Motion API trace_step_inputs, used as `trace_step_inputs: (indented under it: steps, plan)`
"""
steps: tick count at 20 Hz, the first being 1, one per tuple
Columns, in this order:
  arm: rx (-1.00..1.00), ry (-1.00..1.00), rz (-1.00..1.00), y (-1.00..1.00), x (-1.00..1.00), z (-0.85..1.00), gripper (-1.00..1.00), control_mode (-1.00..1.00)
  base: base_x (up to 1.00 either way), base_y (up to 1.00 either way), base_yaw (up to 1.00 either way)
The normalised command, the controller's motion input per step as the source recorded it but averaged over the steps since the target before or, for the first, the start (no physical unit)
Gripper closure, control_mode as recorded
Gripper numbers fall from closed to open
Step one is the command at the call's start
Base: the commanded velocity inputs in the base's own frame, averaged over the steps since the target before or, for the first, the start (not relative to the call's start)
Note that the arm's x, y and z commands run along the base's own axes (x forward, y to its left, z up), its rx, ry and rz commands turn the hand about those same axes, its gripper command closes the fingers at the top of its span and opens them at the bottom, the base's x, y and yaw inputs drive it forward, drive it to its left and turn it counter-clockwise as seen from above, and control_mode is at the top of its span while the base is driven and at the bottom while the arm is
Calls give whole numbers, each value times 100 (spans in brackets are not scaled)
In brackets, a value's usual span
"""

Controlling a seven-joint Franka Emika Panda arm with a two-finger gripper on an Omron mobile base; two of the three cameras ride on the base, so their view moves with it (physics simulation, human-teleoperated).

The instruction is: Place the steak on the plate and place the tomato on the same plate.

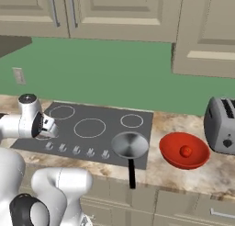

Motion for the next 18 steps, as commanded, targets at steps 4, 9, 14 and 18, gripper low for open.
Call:
trace_step_inputs:
  steps: [4,9,14,18]
  plan:
    - [0,0,0,0,0,0,-100,100,0,-38,-5]
    - [2,0,-7,-37,11,0,-100,-100,0,0,0]
    - [0,0,-14,-59,16,0,-100,-100,0,0,0]
    - [0,0,-17,-66,14,1,-100,-100,0,0,0]
